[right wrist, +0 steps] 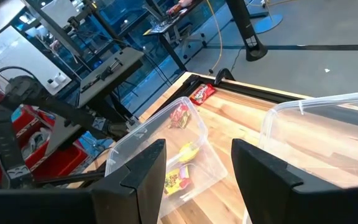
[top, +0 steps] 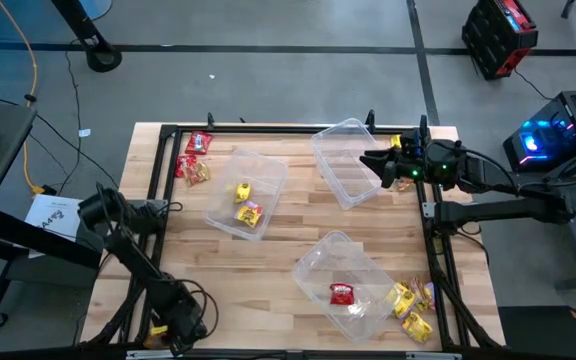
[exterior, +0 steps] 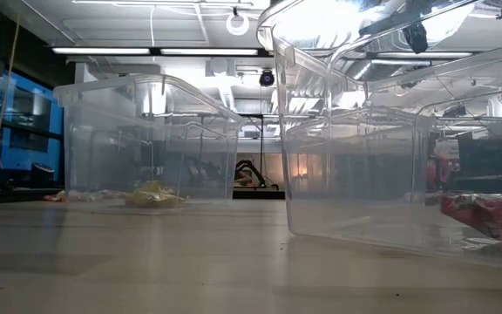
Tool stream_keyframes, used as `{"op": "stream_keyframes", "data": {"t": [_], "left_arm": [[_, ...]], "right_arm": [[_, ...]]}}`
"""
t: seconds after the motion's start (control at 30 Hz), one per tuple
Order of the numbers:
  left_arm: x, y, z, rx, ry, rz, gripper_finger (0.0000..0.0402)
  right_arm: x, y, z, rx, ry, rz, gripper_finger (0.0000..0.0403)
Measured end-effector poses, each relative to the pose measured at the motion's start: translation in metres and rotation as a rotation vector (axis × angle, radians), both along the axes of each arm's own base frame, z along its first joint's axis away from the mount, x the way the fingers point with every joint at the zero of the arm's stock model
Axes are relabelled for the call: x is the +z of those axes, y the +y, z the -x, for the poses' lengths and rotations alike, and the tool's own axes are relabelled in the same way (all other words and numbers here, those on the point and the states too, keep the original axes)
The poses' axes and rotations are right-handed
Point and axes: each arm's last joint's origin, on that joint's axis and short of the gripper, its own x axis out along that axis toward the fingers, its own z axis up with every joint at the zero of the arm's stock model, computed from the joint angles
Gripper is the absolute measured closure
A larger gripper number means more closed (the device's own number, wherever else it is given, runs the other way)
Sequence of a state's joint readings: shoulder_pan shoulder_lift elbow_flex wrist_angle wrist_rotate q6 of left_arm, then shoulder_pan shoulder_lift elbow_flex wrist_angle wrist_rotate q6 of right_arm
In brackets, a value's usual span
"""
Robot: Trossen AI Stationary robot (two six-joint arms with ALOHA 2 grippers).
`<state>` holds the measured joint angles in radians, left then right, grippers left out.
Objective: Sort candy
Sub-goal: Put the brown candy into the top right transparent bin
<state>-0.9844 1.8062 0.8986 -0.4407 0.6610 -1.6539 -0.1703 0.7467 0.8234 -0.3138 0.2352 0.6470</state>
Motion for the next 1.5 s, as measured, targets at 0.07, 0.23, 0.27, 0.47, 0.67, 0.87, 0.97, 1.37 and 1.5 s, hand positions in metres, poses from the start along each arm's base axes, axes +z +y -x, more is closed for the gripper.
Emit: {"op": "stream_keyframes", "data": {"t": [0.07,0.23,0.27,0.47,0.67,0.87,0.97,1.37,1.5], "left_arm": [[-0.001,-0.001,0.002,-0.027,-0.019,0.003,0.0295],[0.022,0.016,-0.004,-0.004,-0.171,-0.065,0.0390],[0.031,0.023,-0.007,0.019,-0.217,-0.092,0.0388],[0.110,0.092,-0.025,0.152,-0.639,-0.136,0.0399],[0.194,0.175,-0.033,0.287,-1.336,-0.338,0.0400],[0.222,0.246,-0.062,0.266,-1.665,-0.705,0.0401],[0.208,0.276,-0.097,0.240,-1.676,-0.730,0.0401],[0.164,0.404,-0.252,0.252,-1.777,-0.813,0.0395],[0.163,0.422,-0.283,0.109,-1.666,-0.807,0.0368]], "right_arm": [[0.000,0.000,0.000,0.001,-0.001,-0.002,0.0226],[0.000,0.000,0.000,0.002,-0.001,-0.003,0.0226],[0.000,0.000,0.000,0.002,-0.001,-0.004,0.0226],[0.000,0.000,0.000,0.001,-0.003,-0.007,0.0226],[0.000,0.000,0.000,0.001,-0.003,-0.007,0.0226],[0.000,0.000,0.000,0.001,-0.005,-0.007,0.0226],[0.003,-0.001,-0.001,-0.021,-0.038,0.003,0.0226],[0.041,-0.001,0.000,-0.049,-0.375,0.182,0.0226],[0.042,-0.002,0.000,-0.051,-0.386,0.193,0.0226]]}}
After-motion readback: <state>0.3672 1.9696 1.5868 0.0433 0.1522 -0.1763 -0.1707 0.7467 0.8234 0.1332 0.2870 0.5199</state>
